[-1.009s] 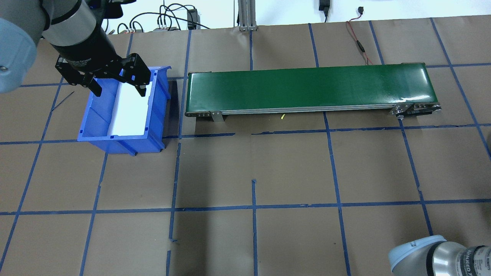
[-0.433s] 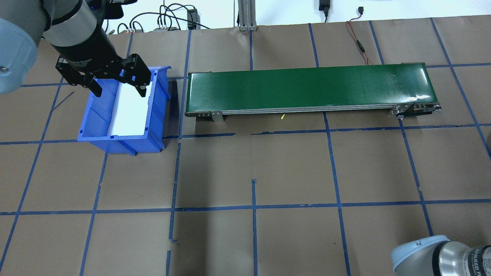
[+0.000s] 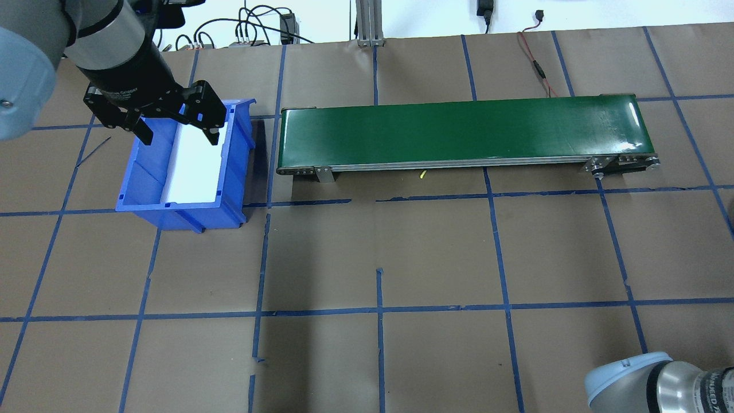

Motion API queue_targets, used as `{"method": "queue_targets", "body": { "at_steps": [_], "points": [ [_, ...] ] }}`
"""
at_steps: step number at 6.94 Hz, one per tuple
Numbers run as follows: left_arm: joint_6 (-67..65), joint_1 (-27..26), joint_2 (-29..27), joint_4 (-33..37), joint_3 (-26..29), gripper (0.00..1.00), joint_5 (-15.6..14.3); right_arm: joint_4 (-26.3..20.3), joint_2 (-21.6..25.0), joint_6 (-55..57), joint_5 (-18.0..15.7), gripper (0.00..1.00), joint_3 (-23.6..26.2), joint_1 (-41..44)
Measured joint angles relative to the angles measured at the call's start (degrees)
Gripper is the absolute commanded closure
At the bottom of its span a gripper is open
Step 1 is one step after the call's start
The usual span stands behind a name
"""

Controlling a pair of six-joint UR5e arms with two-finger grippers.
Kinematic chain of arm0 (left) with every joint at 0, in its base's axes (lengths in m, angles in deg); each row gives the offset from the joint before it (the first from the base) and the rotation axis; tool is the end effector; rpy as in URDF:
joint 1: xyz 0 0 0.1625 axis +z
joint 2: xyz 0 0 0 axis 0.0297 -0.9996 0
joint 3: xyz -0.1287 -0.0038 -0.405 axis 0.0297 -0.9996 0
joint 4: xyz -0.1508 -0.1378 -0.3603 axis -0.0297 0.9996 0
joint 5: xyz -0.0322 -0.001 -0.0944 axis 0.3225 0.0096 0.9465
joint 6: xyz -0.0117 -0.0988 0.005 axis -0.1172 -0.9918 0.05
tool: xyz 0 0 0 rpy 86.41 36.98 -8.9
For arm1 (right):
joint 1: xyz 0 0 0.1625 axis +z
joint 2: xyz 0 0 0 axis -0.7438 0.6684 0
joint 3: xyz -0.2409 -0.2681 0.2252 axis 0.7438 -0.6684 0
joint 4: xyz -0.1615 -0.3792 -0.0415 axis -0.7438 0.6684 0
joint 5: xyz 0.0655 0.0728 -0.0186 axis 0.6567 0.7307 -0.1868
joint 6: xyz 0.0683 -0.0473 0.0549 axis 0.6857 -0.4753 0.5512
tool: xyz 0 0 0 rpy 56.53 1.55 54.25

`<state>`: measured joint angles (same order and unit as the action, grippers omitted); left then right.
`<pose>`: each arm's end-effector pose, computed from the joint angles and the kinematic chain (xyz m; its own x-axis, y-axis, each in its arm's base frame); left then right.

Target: Move block left to right into plate

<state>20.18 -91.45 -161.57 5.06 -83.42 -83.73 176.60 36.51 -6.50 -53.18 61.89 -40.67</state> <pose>-0.1265 -0.4883 0.5019 -0.9986 0.0254 -0.0467 0.0263 0.9995 -0.0182 -0.5320 -0.2082 0.2278 -0.9492 -0.0426 -0.3118 -0.0384 0.9991 -0.0197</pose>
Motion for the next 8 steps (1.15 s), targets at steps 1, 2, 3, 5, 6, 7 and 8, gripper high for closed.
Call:
{"method": "queue_targets", "body": {
  "at_steps": [1, 2, 3, 5, 6, 7, 8],
  "points": [
    [0.0, 0.0, 0.0, 0.0, 0.0, 0.00, 0.0, 0.1, 0.3, 1.0, 0.0, 0.09, -0.2, 0.3],
    [0.0, 0.0, 0.0, 0.0, 0.0, 0.00, -0.1, 0.7, 1.2, 3.4, -0.5, 0.09, -1.1, 2.1],
    [0.0, 0.0, 0.0, 0.0, 0.0, 0.00, 0.0, 1.3, 2.9, 6.1, -1.8, 0.09, -2.8, 5.7],
    [0.0, 0.0, 0.0, 0.0, 0.1, 0.00, 0.1, 0.1, 6.9, 17.4, -4.0, 0.06, -7.8, 13.9],
    [0.0, 0.0, 0.0, 0.0, 0.1, 0.00, 0.1, -3.1, 7.9, 23.6, -4.3, 0.04, -12.0, 17.8],
    [0.0, 0.0, 0.1, 0.0, 0.1, 0.00, 0.2, -8.0, 8.5, 29.9, -4.4, 0.01, -16.4, 21.1],
    [0.0, 0.0, 0.2, 0.0, 0.0, 0.00, 0.2, -12.4, 9.8, 36.0, -4.5, 0.01, -19.2, 24.5]
  ]
}}
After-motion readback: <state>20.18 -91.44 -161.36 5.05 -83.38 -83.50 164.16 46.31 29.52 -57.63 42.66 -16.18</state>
